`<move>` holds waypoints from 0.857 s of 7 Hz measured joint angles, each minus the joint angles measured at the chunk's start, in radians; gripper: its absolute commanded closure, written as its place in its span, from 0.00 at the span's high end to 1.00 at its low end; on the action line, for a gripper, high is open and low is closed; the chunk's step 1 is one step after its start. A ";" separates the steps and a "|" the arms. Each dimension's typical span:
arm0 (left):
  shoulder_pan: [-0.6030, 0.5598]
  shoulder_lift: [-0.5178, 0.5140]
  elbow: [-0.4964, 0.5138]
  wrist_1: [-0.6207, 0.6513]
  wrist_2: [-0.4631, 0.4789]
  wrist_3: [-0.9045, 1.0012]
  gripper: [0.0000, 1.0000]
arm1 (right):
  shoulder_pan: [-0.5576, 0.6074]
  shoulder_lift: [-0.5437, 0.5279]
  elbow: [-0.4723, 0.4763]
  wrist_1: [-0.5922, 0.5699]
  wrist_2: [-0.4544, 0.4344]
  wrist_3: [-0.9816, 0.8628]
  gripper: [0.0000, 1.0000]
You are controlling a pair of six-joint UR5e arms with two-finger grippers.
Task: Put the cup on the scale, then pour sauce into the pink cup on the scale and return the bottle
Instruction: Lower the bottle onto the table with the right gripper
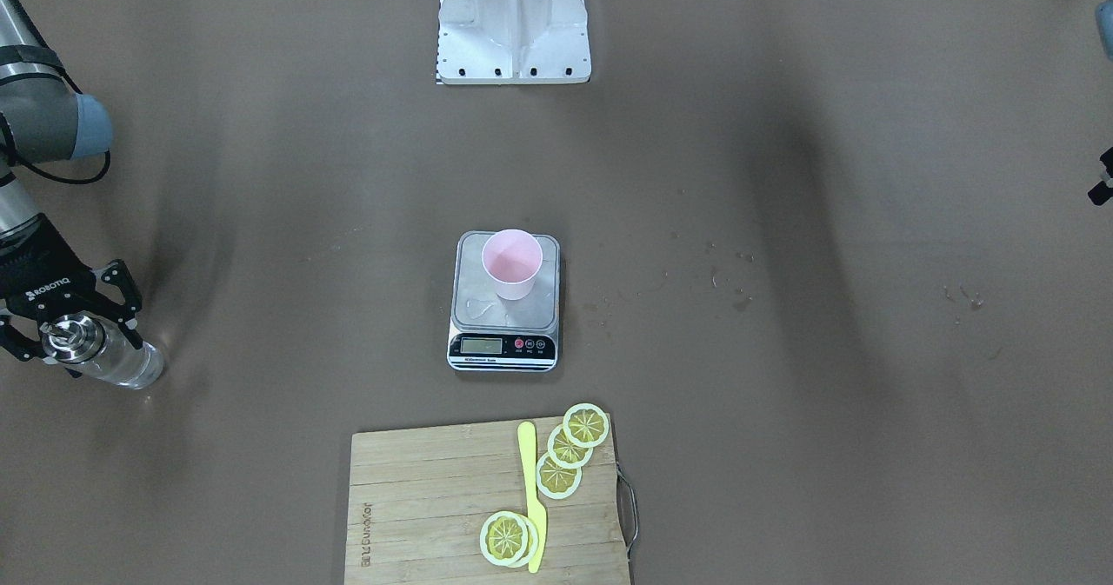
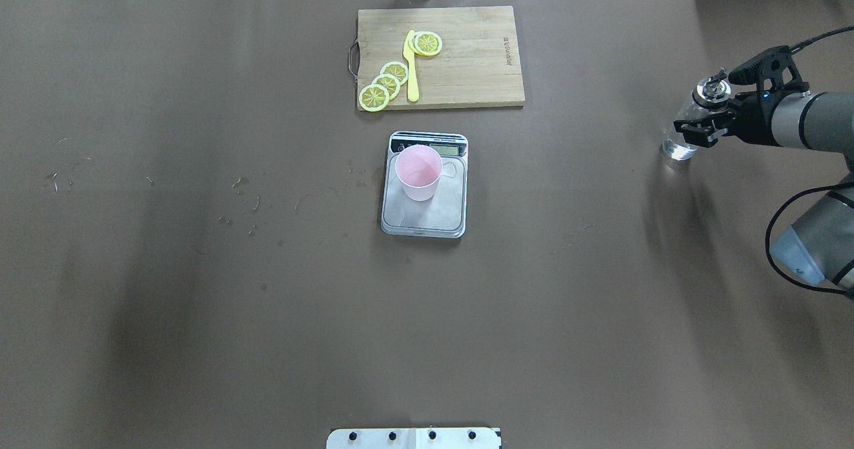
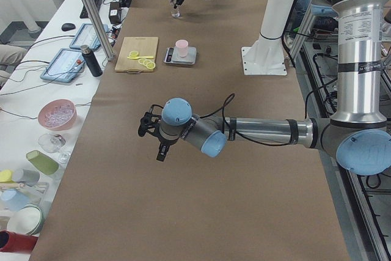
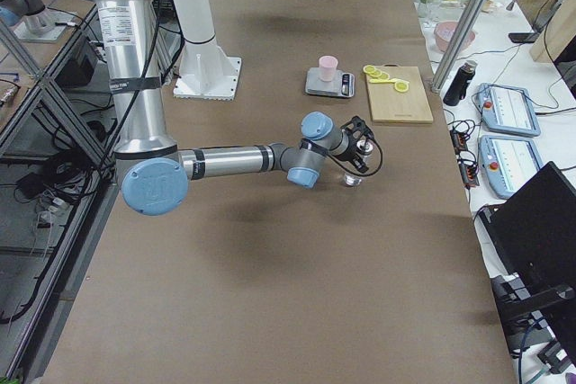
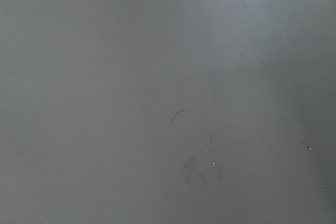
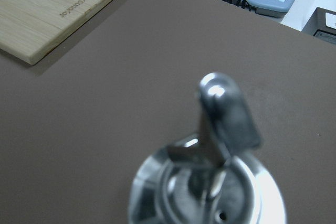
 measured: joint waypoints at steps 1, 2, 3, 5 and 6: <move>0.000 0.000 0.000 0.000 0.000 0.000 0.97 | 0.000 0.003 0.000 0.000 0.001 0.001 0.00; 0.000 0.000 0.000 0.000 0.000 0.000 0.97 | 0.000 0.008 -0.001 0.000 0.002 0.001 0.04; 0.000 0.000 0.000 -0.001 0.000 0.000 0.97 | 0.000 0.012 -0.002 0.000 0.003 0.003 0.09; 0.000 0.000 0.001 0.000 0.000 0.000 0.97 | 0.000 0.014 -0.003 0.002 0.008 0.005 0.45; 0.000 0.000 0.001 0.000 0.000 0.000 0.97 | 0.000 0.015 -0.004 0.002 0.008 0.005 0.50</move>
